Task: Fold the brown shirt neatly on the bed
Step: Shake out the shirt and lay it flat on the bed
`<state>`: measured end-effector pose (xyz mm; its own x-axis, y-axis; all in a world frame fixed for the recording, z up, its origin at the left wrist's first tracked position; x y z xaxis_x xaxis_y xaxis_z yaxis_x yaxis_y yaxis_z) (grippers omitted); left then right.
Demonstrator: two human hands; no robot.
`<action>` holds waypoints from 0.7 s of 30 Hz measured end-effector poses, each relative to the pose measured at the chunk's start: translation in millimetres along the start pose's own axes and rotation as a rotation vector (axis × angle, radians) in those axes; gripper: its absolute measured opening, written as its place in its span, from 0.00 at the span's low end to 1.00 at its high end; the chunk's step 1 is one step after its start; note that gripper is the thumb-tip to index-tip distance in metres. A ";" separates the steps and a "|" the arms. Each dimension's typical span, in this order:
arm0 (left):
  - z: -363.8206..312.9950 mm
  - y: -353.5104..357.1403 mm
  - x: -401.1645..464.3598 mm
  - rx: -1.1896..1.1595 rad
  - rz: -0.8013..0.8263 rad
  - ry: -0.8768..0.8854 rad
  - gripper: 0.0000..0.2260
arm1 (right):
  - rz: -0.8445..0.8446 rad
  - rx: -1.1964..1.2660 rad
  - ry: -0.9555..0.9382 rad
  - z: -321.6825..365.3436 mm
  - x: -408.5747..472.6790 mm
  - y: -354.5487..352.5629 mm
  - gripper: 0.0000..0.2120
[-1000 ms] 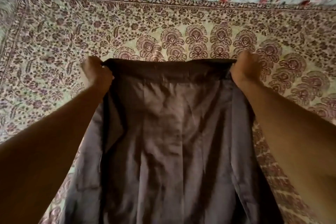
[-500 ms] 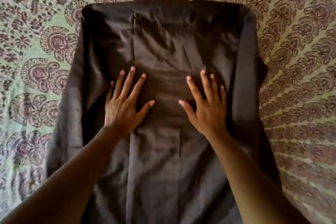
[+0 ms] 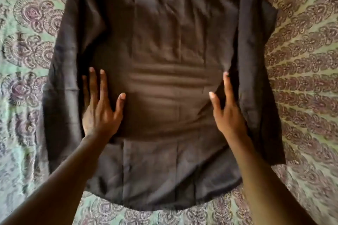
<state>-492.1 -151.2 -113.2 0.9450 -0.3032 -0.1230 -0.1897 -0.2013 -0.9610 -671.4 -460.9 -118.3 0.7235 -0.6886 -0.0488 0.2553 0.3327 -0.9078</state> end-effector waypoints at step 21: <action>70.1 -11.1 -157.8 -0.192 0.005 -0.200 0.31 | -0.201 -0.317 0.521 -51.4 -206.9 -23.3 0.32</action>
<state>-620.4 -35.8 -100.4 0.9740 -0.1188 -0.1927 -0.2238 -0.3789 -0.8980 -860.0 -359.3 -108.5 0.2546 -0.9670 0.0115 0.0942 0.0130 -0.9955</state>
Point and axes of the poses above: each hand's wrist, its own x-axis towards the middle knuckle, its own y-axis out of the palm, z = x × y, the point moved 1 cm from there along x, towards the middle knuckle, and after that the axes turned 6 degrees about -z, right-handed, at the moved point
